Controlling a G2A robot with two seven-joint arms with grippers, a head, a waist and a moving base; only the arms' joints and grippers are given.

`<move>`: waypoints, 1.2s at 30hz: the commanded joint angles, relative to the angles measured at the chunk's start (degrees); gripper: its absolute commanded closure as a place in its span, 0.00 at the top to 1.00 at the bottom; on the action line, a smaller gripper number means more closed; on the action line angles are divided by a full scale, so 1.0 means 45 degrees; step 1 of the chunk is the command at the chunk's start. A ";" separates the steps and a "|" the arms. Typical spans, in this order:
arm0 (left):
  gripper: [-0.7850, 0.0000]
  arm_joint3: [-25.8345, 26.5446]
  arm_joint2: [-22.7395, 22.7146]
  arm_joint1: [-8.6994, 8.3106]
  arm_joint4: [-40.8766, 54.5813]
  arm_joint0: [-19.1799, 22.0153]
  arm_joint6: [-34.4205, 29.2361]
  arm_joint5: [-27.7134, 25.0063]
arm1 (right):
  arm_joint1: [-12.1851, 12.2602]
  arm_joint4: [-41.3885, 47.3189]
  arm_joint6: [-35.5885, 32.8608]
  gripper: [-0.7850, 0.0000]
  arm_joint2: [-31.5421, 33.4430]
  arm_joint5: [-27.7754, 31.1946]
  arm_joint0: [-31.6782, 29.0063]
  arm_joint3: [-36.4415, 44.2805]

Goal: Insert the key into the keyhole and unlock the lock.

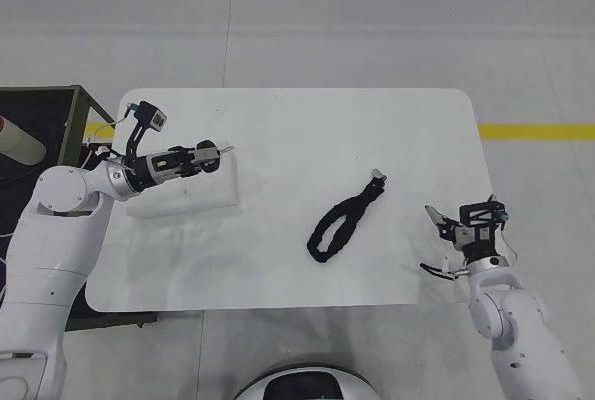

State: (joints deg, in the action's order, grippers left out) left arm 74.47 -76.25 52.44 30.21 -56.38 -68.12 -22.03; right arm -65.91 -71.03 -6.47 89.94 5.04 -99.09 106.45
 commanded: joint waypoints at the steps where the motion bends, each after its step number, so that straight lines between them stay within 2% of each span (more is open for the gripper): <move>1: 0.00 0.0000 0.0000 0.0000 0.0000 0.0000 0.0000 0.0000 | -0.0036 0.1319 -0.2318 1.00 -0.0256 0.0476 0.0190 0.0917; 4: 0.00 0.0000 0.0000 0.0000 0.0000 0.0000 0.0000 0.0000 | -0.0090 0.3816 -0.5475 1.00 -0.0703 0.0460 0.0848 0.1872; 7: 0.00 0.0000 0.0000 0.0000 0.0000 0.0000 0.0000 0.0000 | -0.0148 0.5400 -0.8351 1.00 -0.1280 -0.0562 0.2072 0.2026; 9: 0.00 0.0000 0.0000 0.0000 0.0000 0.0000 0.0000 0.0000 | -0.0223 0.6225 -0.9783 1.00 -0.1848 -0.1436 0.3016 0.1801; 12: 0.00 0.0000 0.0000 0.0000 0.0000 0.0000 0.0000 0.0000 | -0.0349 0.6871 -1.0951 1.00 -0.2535 -0.2805 0.4236 0.1166; 14: 0.00 0.0000 0.0000 0.0000 0.0000 0.0000 0.0000 0.0000 | -0.0452 0.7471 -1.1182 1.00 -0.2846 -0.3652 0.4784 0.0824; 23: 0.00 0.0000 0.0000 0.0000 0.0000 0.0000 0.0000 0.0000 | -0.0467 0.7503 -1.1395 1.00 -0.3018 -0.3532 0.4989 0.0823; 26: 0.00 0.0000 0.0000 0.0000 0.0000 0.0000 0.0000 0.0000 | -0.0469 0.8111 -1.1054 1.00 -0.2894 -0.3211 0.4248 0.1092; 28: 0.00 0.0000 0.0000 0.0000 0.0000 0.0000 0.0000 0.0000 | -0.0496 0.8324 -1.1131 1.00 -0.2953 -0.3345 0.4453 0.1082; 30: 0.00 0.0000 0.0000 0.0000 0.0000 0.0000 0.0000 0.0000 | -0.0554 0.8293 -1.0870 1.00 -0.3054 -0.3961 0.4808 0.0897; 33: 0.00 0.0000 0.0000 0.0000 0.0000 0.0000 0.0000 0.0000 | -0.0682 0.7718 -1.0664 1.00 -0.3562 -0.5601 0.5544 0.0481; 36: 0.00 0.0000 0.0000 0.0000 0.0000 0.0000 0.0000 0.0000 | -0.0786 0.6603 -1.0895 1.00 -0.4302 -0.6646 0.6260 0.0056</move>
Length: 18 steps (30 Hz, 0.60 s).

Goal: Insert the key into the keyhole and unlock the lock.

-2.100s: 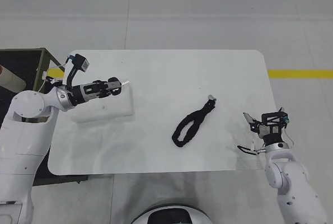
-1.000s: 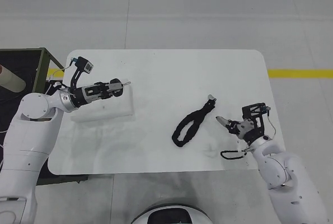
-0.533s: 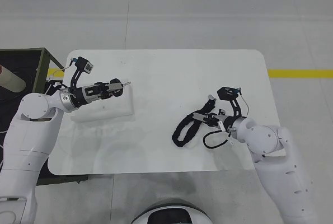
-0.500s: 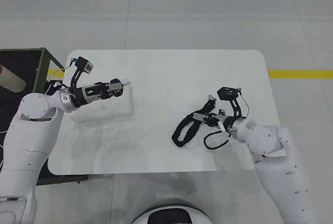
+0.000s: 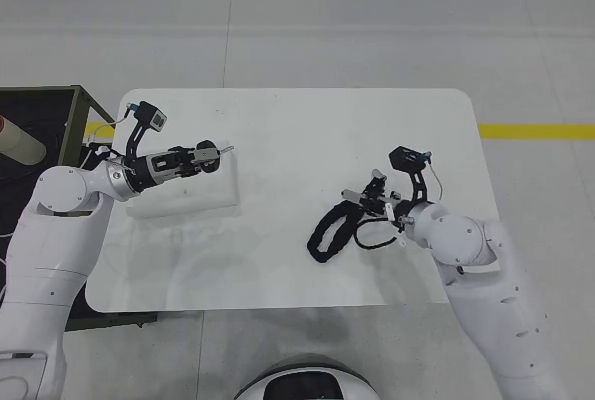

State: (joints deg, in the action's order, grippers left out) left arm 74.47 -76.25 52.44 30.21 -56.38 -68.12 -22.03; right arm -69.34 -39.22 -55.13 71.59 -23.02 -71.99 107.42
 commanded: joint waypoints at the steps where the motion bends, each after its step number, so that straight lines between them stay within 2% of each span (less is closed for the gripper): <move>1: 0.00 0.0000 0.0000 0.0000 0.0000 0.0000 0.0000 0.0000 | -0.0053 -0.1129 -0.0086 1.00 -0.0475 -0.0785 0.0481 -0.0336; 7: 0.00 0.0000 0.0000 0.0000 0.0000 0.0000 0.0000 0.0000 | -0.0312 -0.2728 -0.0732 1.00 -0.1481 -0.2044 0.1399 -0.1108; 9: 0.00 0.0000 0.0000 0.0000 0.0000 0.0000 0.0000 0.0000 | -0.0407 -0.3230 -0.0783 0.91 -0.1811 -0.2151 0.1595 -0.1363; 10: 0.00 0.0000 0.0000 0.0000 0.0000 0.0000 0.0000 0.0000 | -0.0459 -0.3499 -0.0726 0.78 -0.1961 -0.2249 0.1663 -0.1454; 11: 0.00 0.0000 0.0000 0.0000 0.0000 0.0000 0.0000 0.0000 | -0.0513 -0.3740 -0.0648 0.69 -0.2055 -0.2440 0.1723 -0.1562; 14: 0.00 0.0000 0.0000 0.0000 0.0000 0.0000 0.0000 0.0000 | -0.0684 -0.4128 -0.0516 0.70 -0.2240 -0.2777 0.1900 -0.1864; 15: 0.00 0.0000 0.0000 0.0000 0.0000 0.0000 0.0000 0.0000 | -0.0738 -0.4256 -0.0493 0.64 -0.2289 -0.2848 0.1953 -0.1985; 16: 0.00 0.0000 0.0000 0.0000 0.0000 0.0000 0.0000 0.0000 | -0.0793 -0.4340 -0.0467 0.50 -0.2319 -0.2904 0.2007 -0.2080; 18: 0.00 0.0000 0.0000 0.0000 0.0000 0.0000 0.0000 0.0000 | -0.0901 -0.4442 -0.0382 0.49 -0.2326 -0.2991 0.2092 -0.2304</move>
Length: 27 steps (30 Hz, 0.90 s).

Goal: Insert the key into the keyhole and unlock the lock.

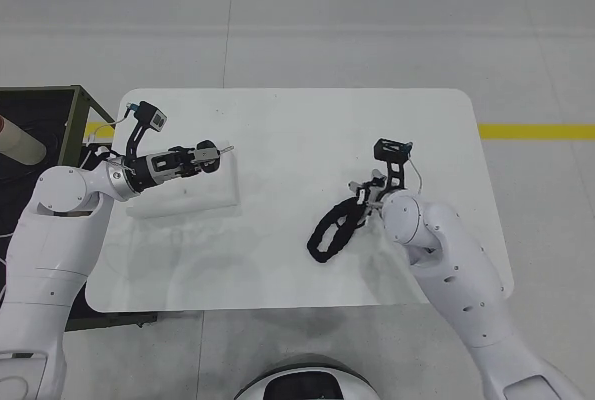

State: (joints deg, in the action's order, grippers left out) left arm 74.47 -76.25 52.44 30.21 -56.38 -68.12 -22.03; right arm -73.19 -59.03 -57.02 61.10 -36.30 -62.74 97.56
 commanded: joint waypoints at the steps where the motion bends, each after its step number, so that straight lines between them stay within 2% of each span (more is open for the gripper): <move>1: 0.00 0.0000 0.0000 0.0000 0.0000 0.0000 0.0000 0.0000 | -0.0097 -0.0109 0.0063 0.49 0.0003 -0.0096 0.0074 -0.0242; 13: 0.00 0.0000 0.0000 0.0000 0.0000 0.0000 0.0000 0.0000 | -0.0713 -0.0419 0.0588 0.43 0.0150 -0.0051 0.0498 -0.1698; 14: 0.00 0.0000 0.0000 0.0000 0.0000 0.0000 0.0000 0.0000 | -0.0756 -0.0433 0.0619 0.33 0.0189 -0.0016 0.0510 -0.1760; 15: 0.00 0.0000 0.0000 0.0000 0.0000 0.0000 0.0000 0.0000 | -0.0797 -0.0424 0.0640 0.13 0.0247 0.0001 0.0516 -0.1815; 18: 0.00 0.0000 0.0000 0.0000 0.0000 0.0000 0.0000 0.0000 | -0.0903 -0.0562 0.0804 0.00 0.0417 0.0031 0.0475 -0.1861; 22: 0.00 0.0000 0.0000 0.0000 0.0000 0.0000 0.0000 0.0000 | -0.0999 -0.0636 0.1111 0.00 0.0829 0.0212 0.0276 -0.1611; 24: 0.00 0.0000 0.0000 0.0000 0.0000 0.0000 0.0000 0.0000 | -0.1012 0.0029 0.1194 0.00 0.1322 0.0763 -0.0036 -0.0983; 27: 0.00 0.0000 0.0000 0.0000 0.0000 0.0000 0.0000 0.0000 | -0.0937 0.1856 0.0894 0.00 0.2523 0.2308 -0.0834 0.0273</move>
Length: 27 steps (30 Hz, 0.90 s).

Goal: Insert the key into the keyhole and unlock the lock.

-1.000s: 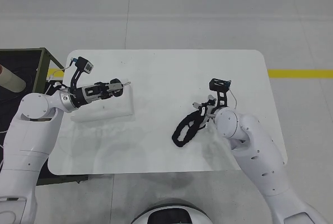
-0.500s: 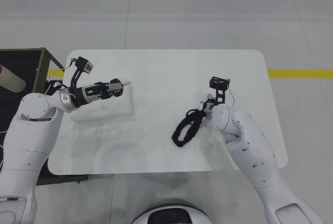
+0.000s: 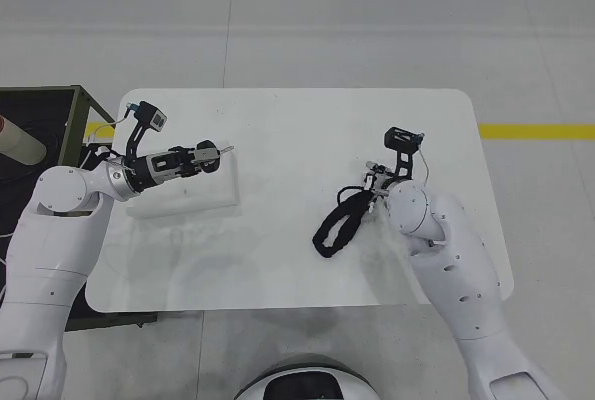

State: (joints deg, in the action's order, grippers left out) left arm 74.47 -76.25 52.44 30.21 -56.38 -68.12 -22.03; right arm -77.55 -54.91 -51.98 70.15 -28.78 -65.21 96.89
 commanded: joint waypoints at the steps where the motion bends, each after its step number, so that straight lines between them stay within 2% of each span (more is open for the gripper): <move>1: 0.00 0.0000 0.0000 0.0000 0.0000 0.0000 0.0000 0.0000 | 0.0071 0.1782 -0.0476 0.00 0.1022 0.1233 -0.0553 0.0791; 4: 0.00 0.0000 0.0000 0.0000 0.0000 0.0000 0.0000 0.0000 | 0.0205 0.4452 -0.1499 0.00 0.2464 0.3089 -0.1156 0.1246; 8: 0.00 0.0000 0.0000 0.0000 0.0000 0.0000 0.0000 0.0000 | 0.0321 0.8793 -0.3382 0.00 0.3647 0.5271 -0.1286 0.0530; 18: 0.00 0.0000 0.0000 0.0000 0.0000 0.0000 0.0000 0.0000 | 0.0334 0.9075 -0.3484 0.00 0.3746 0.5395 -0.1266 0.0416; 20: 0.00 0.0000 0.0000 0.0000 0.0000 0.0000 0.0000 0.0000 | 0.0333 0.9461 -0.2690 0.00 0.3923 0.5717 -0.1959 0.0863; 22: 0.00 0.0000 0.0000 0.0000 0.0000 0.0000 0.0000 0.0000 | 0.0312 1.0964 -0.2502 0.00 0.3891 0.6379 -0.2426 0.0915; 23: 0.00 0.0000 0.0000 0.0000 0.0000 0.0000 0.0000 0.0000 | 0.0266 1.2587 -0.2500 0.00 0.3961 0.6572 -0.2401 0.0560; 27: 0.00 0.0000 0.0000 0.0000 0.0000 0.0000 0.0000 0.0000 | 0.0235 1.5955 -0.3582 0.00 0.3710 0.7166 -0.1733 -0.1081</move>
State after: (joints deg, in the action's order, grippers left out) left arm 74.47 -76.25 52.44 30.21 -56.38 -68.12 -22.03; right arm -76.46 10.66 -66.47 87.41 3.50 -73.94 94.26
